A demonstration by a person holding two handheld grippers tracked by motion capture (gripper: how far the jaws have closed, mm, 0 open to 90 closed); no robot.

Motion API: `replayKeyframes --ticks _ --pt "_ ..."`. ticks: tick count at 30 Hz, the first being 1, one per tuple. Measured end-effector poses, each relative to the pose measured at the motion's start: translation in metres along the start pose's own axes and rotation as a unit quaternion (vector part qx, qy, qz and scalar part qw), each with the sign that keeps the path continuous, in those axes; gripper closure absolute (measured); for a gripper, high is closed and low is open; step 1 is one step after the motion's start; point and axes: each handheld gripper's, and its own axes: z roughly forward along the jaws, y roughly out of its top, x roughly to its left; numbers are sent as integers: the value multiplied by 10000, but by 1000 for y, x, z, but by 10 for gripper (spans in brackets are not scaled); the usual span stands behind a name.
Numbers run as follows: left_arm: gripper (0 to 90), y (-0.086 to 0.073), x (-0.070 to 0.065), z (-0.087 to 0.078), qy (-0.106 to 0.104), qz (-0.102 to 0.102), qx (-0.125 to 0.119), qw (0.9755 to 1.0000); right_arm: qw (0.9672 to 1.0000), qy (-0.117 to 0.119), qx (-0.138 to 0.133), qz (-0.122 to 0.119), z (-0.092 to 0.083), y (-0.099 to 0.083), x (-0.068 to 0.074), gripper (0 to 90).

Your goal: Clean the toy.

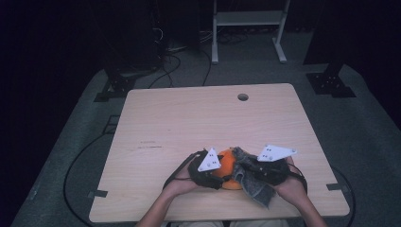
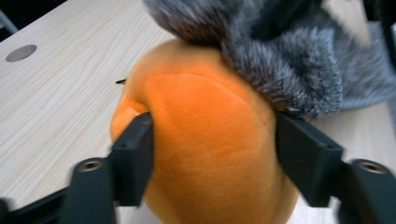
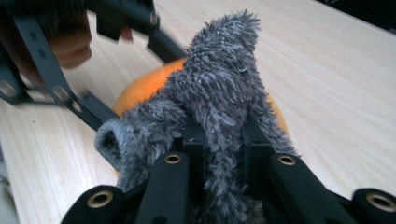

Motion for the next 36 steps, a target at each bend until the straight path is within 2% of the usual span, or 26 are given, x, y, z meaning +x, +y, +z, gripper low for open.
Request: replayKeyframes --ticks 2,4,6,7,8,10,14,18,20,22,23,24,26,27,28,30,31,33,35,36 --pt "172 2 6 -3 25 -326 -79 9994 10000 -24 15 0 -1 -3 -1 757" --pt "110 2 9 -1 130 -517 19 9986 10000 15 -7 44 -3 -5 -3 756" --pt "121 -1 9 4 72 -683 101 9976 10000 75 -41 24 -2 -6 -3 756" --pt "150 -2 9 5 42 -685 104 9976 10000 90 -33 3 -2 -6 -3 755" --pt "215 -3 8 4 17 -607 47 9981 9999 96 -30 -9 -2 -6 -3 754" --pt "257 -3 7 3 14 -576 45 9983 9999 114 -7 41 -5 -8 -9 751" --pt "285 -3 5 2 -36 -392 46 9992 9994 -211 188 220 -10 -13 -21 751" --pt "291 -3 4 1 -132 -266 48 9995 9998 -88 -74 188 -15 -6 -18 751" --pt "212 0 10 -3 -208 -456 20 9987 9999 -63 76 59 -10 -6 -14 753" --pt "125 0 15 -4 -160 -819 -9 9965 10000 -1 92 37 -8 -8 -14 753" --pt "80 -1 17 -2 -161 -972 79 9951 9999 41 88 60 -9 -9 -13 753" --pt "51 -2 17 2 -184 -1038 174 9943 9999 65 64 69 -9 -11 -13 753" --pt "44 -5 17 9 -335 -1248 261 9913 9999 117 56 51 -9 -13 -12 753" --pt "80 -5 17 11 -521 -1249 247 9905 9999 115 63 35 -9 -13 -12 753" --pt "173 -4 14 9 -557 -1105 153 9922 9999 105 77 24 -9 -13 -12 753" --pt "311 -2 11 6 -435 -882 -8 9952 9999 55 82 46 -11 -13 -12 754" --pt "359 -1 9 4 -335 -692 -146 9969 9999 53 45 100 -12 -13 -12 755" --pt "401 2 4 0 -66 -195 -402 9990 9999 29 -77 113 -20 -8 -13 756" --pt "398 3 2 0 -35 18 -360 9993 9995 91 -289 115 -25 -2 -11 756" --pt "378 3 3 0 -50 17 -297 9995 9996 54 -258 63 -21 1 -8 756"
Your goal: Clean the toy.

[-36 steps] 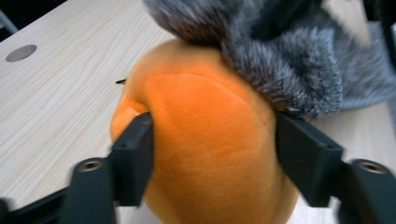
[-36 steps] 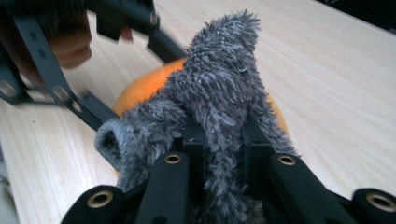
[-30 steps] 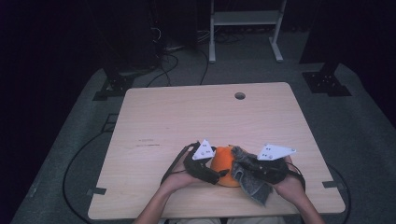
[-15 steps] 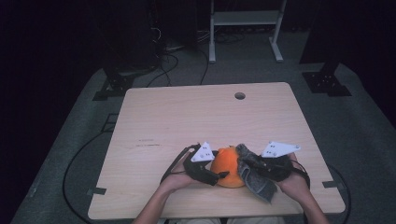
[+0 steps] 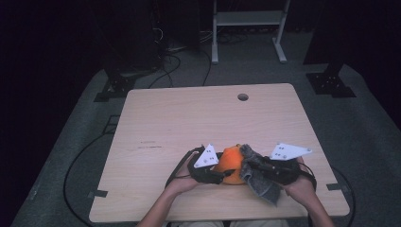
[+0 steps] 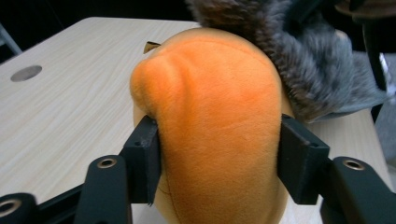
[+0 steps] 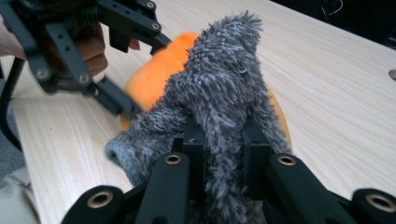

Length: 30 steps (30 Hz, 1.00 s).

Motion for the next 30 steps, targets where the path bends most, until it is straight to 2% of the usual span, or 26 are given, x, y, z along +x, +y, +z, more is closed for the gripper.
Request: replayKeyframes --ticks 1,2,3,4,5,6,8,11,13,14,15,16,17,18,19,20,21,22,24,27,28,29,30 --pt "329 -3 3 0 -16 -183 44 9998 9999 -50 80 -57 4 0 2 758" --pt "244 -3 6 0 -70 -386 35 9992 9998 -50 159 -87 12 -3 4 760" --pt "179 -5 11 -1 -178 -725 -72 9972 9999 -9 158 -59 16 -5 5 761" --pt "166 -5 14 -2 -218 -911 -179 9954 9998 106 181 -62 19 -6 8 761" --pt "169 -6 14 -2 -191 -855 -91 9961 9996 169 195 -144 20 -5 12 760" --pt "211 -7 13 -1 -177 -795 -54 9967 9994 140 200 -252 21 -3 15 760" --pt "279 -10 12 -1 -166 -712 -6 9973 9994 107 202 -250 21 -4 14 758" --pt "316 -13 13 -4 -241 -587 140 9979 9997 -50 239 41 19 -12 0 754" --pt "316 -13 13 -5 -295 -568 143 9978 9991 -51 279 310 19 -19 -10 755" --pt "296 -12 13 -5 -325 -607 84 9976 9991 -26 269 335 20 -21 -11 756" --pt "240 -10 15 -4 -322 -769 26 9965 9992 -45 274 289 20 -20 -9 759" --pt "165 -9 16 -2 -265 -916 70 9954 9994 -73 284 208 20 -17 -3 760" --pt "114 -8 16 0 -241 -975 132 9949 9996 -22 238 150 19 -14 1 760" --pt "108 -9 15 2 -312 -947 181 9948 9997 54 194 112 19 -13 4 760" --pt "146 -11 12 3 -311 -854 154 9957 9998 67 188 23 20 -11 8 759" --pt "223 -12 10 2 -253 -728 110 9970 9996 -20 276 -97 21 -10 10 759" --pt "282 -11 8 1 -171 -670 -6 9976 9994 -62 309 -107 21 -10 10 759" --pt "331 -9 6 -1 -127 -559 -144 9983 9996 -70 268 -14 20 -10 8 760" --pt "363 -4 3 -4 -38 -289 -391 9988 9997 -158 188 -1 14 -6 8 760" --pt "352 -4 3 -5 103 -95 -586 9982 9996 -288 15 -59 8 -1 9 760" --pt "338 -6 4 -4 153 -61 -520 9985 9994 -332 -2 -73 9 0 10 760" --pt "308 -8 5 -1 139 -96 -344 9993 9993 -356 40 -90 12 -1 10 760" --pt "268 -11 6 2 10 -221 -154 9996 9992 -359 156 -84 18 -3 10 760"
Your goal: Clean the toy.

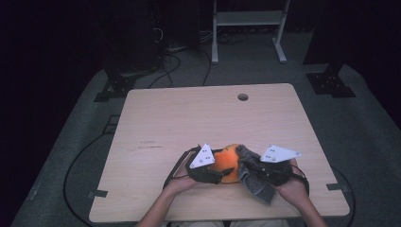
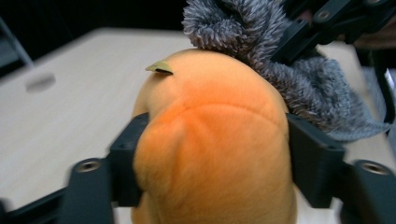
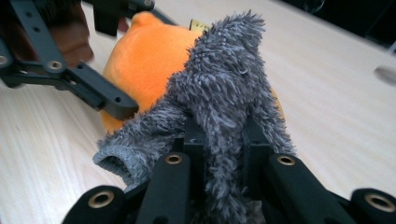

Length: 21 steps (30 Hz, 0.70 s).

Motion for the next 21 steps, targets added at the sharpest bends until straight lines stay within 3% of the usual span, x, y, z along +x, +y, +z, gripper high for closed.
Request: replayKeyframes --ticks 1,4,9,11,14,17,20,21 --pt "263 -4 1 0 -11 -28 30 10000 9999 25 85 -52 6 -4 0 760" --pt "300 -6 4 -3 40 -63 195 9998 9996 191 1 189 12 -10 -6 758" --pt "311 -9 6 -6 -44 -59 277 9996 9979 14 293 584 15 -26 -26 759" --pt "312 -9 5 -7 -79 -1 302 9995 9980 36 161 608 10 -22 -26 759" --pt "311 -10 5 -7 -158 59 319 9993 9976 280 -162 617 6 -11 -21 758" --pt "310 -11 6 -8 -203 18 292 9994 9974 333 -94 639 14 -17 -24 754" --pt "308 -11 6 -8 -234 64 312 9992 9967 37 344 735 19 -29 -36 755" --pt "308 -11 5 -8 -254 112 334 9991 9963 52 369 777 19 -31 -37 756"
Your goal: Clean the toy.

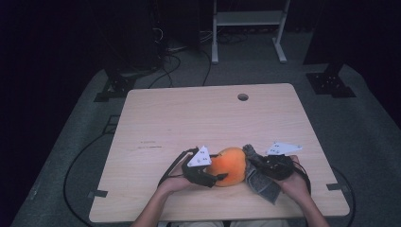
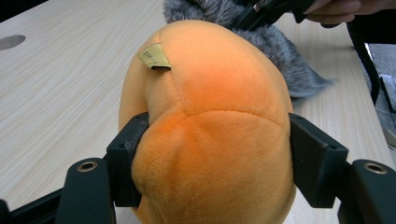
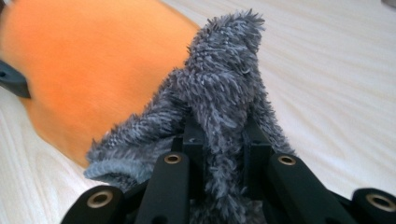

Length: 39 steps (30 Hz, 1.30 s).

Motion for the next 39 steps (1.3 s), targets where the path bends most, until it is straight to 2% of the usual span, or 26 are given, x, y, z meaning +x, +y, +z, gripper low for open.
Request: replayKeyframes --ticks 1,4,7,8,9,10,12,14,15,17,19,22,24,25,27,29,31,32,33,34,37,39 --pt "308 0 -1 0 -21 13 -7 10000 9999 69 -69 54 -2 0 0 756" --pt "308 1 -4 2 -18 106 19 9999 9987 303 -414 -30 -11 11 10 755" --pt "305 1 -5 2 -28 119 -15 9999 9990 323 -314 -34 -6 9 7 753" --pt "305 1 -6 3 -35 137 -24 9999 9994 276 -207 19 -4 7 3 754" --pt "305 2 -6 3 -45 188 -24 9998 9999 112 -62 14 -4 5 -2 755" --pt "304 3 -7 3 -54 243 -12 9997 9999 90 -70 48 -6 4 -3 756" --pt "304 3 -9 5 -55 295 -12 9995 9990 274 -320 129 -16 9 -2 754" --pt "304 4 -11 7 -56 344 -10 9994 9965 564 -618 43 -23 17 4 746" --pt "302 4 -12 7 -56 372 -3 9993 9960 621 -646 -15 -23 19 7 743" --pt "292 4 -13 8 -36 380 11 9993 9973 546 -482 -124 -14 17 11 744" --pt "289 4 -14 8 -46 363 -5 9993 9979 527 -375 -49 -9 11 5 746" --pt "291 5 -14 8 -90 369 -27 9993 9999 142 -84 5 -9 5 -3 750" --pt "291 5 -14 8 -111 417 -22 9991 9995 200 -230 49 -13 7 -3 752" --pt "291 5 -14 8 -124 433 -24 9990 9987 303 -402 -18 -17 11 0 752" --pt "291 5 -14 7 -143 509 13 9986 9977 405 -541 -107 -18 17 5 751" --pt "289 6 -14 6 -178 533 51 9984 9980 428 -439 -174 -14 17 6 751" --pt "263 10 -11 3 -121 465 107 9988 9977 555 -400 3 -9 13 3 752" --pt "222 12 -8 1 -84 310 102 9994 9978 546 -361 63 -9 12 2 753" --pt "192 13 -5 0 -79 97 121 9998 9983 495 -304 26 -9 12 3 755" --pt "182 13 -4 0 -82 12 140 9999 9986 463 -271 -10 -9 12 4 755" --pt "242 11 -7 3 -88 95 121 9998 9989 431 -189 -20 -11 13 3 756" --pt "286 12 -9 3 -49 200 121 9997 9990 373 -246 -97 -18 17 5 756"
